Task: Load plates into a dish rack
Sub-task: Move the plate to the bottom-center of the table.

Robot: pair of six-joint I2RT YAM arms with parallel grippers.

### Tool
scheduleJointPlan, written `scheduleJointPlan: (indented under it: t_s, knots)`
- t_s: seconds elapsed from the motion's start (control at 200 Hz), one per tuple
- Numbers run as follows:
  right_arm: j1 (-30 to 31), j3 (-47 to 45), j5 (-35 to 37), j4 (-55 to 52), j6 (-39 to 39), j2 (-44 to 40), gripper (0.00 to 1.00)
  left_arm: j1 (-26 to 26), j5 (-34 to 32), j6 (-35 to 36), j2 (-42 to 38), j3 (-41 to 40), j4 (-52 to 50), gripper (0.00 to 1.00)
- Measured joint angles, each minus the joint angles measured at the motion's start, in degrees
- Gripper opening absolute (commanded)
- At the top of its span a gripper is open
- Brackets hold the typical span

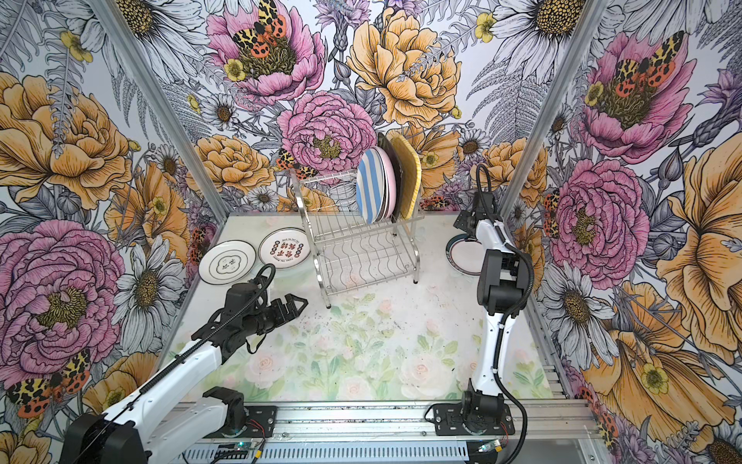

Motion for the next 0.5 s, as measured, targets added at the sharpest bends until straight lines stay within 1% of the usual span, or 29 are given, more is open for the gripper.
scheduleJointPlan:
  t_s: [0.175,0.5]
  knots:
    - [-1.36,3.19,0.46,-0.85,0.37,3.52,0.84,0.57,0.35,0.0,0.0,0.0,0.02,0.99]
    - [-3.26,14.49,2.03,-4.63,-0.31,9.79,0.86,1.18,0.48,0.0,0.15,0.0,0.22,0.99]
